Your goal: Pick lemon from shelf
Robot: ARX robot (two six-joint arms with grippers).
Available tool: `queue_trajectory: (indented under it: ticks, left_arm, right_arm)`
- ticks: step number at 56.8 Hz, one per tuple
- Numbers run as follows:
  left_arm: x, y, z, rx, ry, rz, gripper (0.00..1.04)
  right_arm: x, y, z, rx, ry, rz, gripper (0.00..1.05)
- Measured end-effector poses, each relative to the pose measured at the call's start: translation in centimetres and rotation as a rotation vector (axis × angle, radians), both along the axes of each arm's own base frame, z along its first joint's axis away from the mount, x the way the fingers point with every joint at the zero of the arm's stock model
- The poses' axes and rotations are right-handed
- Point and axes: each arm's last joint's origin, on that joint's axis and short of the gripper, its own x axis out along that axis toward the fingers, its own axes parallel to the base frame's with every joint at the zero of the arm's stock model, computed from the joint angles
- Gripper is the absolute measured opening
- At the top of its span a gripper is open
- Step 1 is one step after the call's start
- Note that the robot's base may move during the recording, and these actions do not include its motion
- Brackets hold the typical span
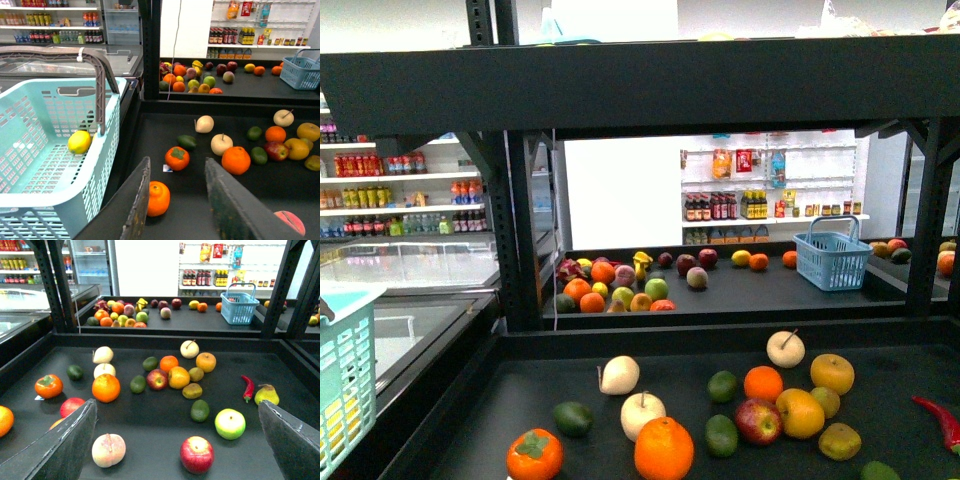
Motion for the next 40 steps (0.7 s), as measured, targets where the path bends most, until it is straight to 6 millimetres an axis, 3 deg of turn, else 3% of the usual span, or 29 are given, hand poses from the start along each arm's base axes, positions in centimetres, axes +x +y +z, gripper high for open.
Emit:
queue_trajectory:
  ticks: [9, 26, 40]
  left_arm:
    - [-0.1, 1.0, -1.6, -0.004, -0.008, 0.004, 0.02]
    - [0.0, 2.7, -3.7, -0.002, -0.008, 0.013, 0.03]
    - [-0.1, 2.8, -4.9, -0.001, -0.008, 0.014, 0.03]
  right_arm:
    - [0.0, 0.0, 0.0, 0.0, 0.0, 0.0, 0.97]
    - [0.0, 0.0, 0.0, 0.0, 0.0, 0.0, 0.97]
    - [0.0, 0.0, 0.0, 0.0, 0.0, 0.0, 0.97]
